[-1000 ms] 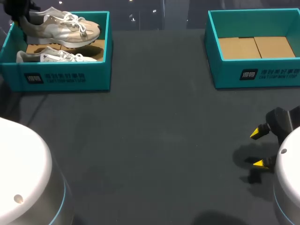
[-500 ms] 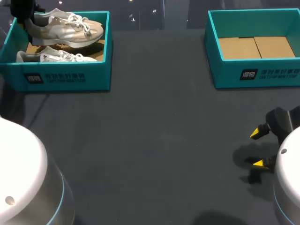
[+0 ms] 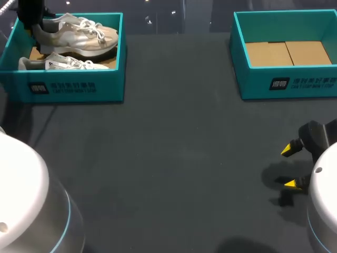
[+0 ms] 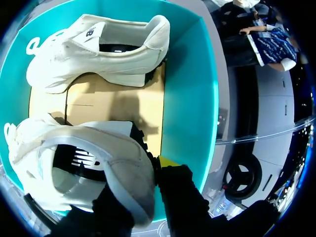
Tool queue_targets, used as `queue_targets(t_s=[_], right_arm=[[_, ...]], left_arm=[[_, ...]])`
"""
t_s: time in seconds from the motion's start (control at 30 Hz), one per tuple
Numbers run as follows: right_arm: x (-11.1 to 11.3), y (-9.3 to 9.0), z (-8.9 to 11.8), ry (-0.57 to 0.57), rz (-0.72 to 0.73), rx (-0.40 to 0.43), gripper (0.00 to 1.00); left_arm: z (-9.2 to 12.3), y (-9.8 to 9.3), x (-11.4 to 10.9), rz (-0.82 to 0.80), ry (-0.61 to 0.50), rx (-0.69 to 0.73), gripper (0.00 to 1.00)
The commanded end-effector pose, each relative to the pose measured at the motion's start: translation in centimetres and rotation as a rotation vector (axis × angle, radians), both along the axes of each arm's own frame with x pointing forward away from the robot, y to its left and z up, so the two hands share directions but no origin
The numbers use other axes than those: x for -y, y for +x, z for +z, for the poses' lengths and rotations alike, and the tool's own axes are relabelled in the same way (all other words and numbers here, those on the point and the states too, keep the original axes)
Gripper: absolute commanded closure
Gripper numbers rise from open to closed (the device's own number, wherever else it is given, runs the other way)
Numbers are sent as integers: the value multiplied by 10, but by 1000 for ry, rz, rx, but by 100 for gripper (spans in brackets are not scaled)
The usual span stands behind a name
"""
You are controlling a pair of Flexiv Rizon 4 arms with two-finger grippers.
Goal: Take the shoe out of the shoebox, open the shoe tongue, remove and reinsert the insole, then place the shoe into the shoebox
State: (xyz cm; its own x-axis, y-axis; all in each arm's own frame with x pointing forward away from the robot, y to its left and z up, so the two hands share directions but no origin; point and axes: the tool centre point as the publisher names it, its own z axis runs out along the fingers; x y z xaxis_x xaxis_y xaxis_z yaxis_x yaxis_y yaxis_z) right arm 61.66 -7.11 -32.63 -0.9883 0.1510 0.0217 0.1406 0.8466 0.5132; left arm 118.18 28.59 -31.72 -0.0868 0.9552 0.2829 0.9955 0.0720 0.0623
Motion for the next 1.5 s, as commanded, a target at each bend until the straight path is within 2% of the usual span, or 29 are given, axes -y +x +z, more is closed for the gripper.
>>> queue_targets(t_s=[0.03,0.83,0.93,1.17,1.23,1.33,1.5], right_arm=[[0,-2,1,-1,-1,3,0],[0,-2,1,-1,-1,3,0],[0,-2,1,-1,-1,3,0],[0,-2,1,-1,-1,3,0],[0,-2,1,-1,-1,3,0],[0,-2,1,-1,-1,3,0],[0,-2,1,-1,-1,3,0]], left_arm=[[-3,5,-1,2,-3,-7,100],[-25,2,-4,-23,6,-26,100],[-28,2,-5,-23,7,-24,98],[-34,5,-9,-31,-4,-12,100],[-35,7,-10,-33,-8,-8,98],[-37,9,-10,-40,-8,-5,88],[-42,11,-9,-44,-14,-3,85]])
